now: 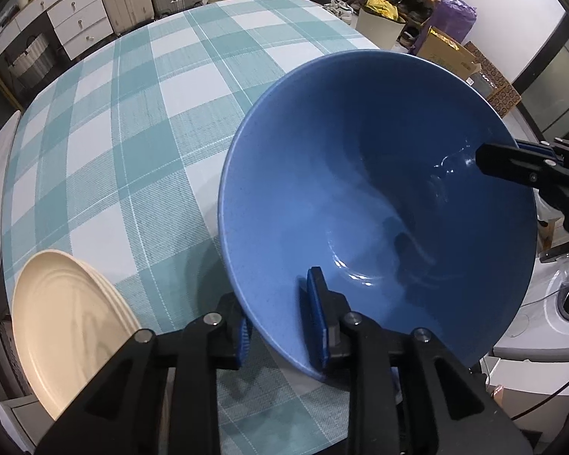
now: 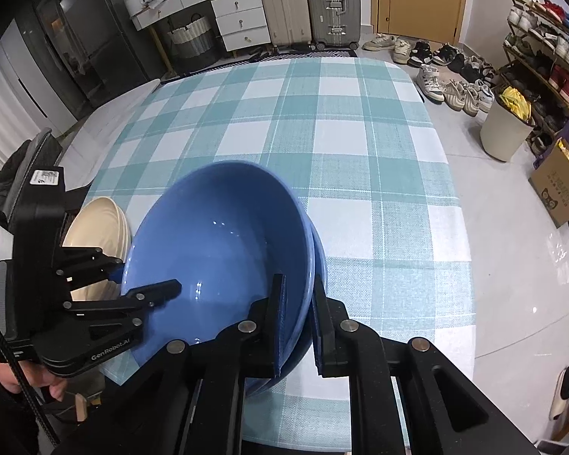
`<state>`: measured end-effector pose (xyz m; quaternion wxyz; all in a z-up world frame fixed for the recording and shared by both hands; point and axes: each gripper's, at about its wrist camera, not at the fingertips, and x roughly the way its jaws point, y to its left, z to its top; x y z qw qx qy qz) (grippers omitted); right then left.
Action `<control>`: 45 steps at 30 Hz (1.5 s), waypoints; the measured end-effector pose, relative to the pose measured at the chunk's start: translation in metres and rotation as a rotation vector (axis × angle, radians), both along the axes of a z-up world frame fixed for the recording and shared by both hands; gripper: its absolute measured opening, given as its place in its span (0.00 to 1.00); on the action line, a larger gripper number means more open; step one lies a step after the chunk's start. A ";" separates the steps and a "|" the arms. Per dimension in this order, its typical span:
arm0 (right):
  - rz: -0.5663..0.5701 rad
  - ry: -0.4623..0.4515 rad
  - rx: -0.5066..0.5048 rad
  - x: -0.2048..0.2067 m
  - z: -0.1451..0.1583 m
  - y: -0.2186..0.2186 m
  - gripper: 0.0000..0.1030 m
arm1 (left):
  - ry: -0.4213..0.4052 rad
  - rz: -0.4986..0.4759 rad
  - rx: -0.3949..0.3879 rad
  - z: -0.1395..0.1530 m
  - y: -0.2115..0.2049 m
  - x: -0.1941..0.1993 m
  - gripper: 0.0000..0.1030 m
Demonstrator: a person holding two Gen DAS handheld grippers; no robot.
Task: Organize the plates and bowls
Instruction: 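Open both grippers and release the bowl onto the stack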
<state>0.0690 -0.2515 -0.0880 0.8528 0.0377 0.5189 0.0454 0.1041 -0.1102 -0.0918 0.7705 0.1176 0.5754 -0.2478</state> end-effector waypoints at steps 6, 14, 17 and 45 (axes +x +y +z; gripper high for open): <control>-0.029 -0.034 0.002 -0.003 0.008 -0.009 0.11 | -0.003 0.011 -0.016 0.001 0.002 0.000 0.34; -0.041 -0.097 0.017 -0.008 0.014 -0.013 0.15 | -0.053 0.045 -0.047 0.011 0.009 -0.003 0.42; -0.038 -0.112 0.024 -0.009 0.010 -0.012 0.26 | -0.053 0.055 -0.061 0.010 0.011 -0.003 0.42; -0.174 -0.329 0.233 -0.040 -0.026 -0.035 0.97 | -0.364 0.203 -0.073 0.034 0.008 -0.027 0.90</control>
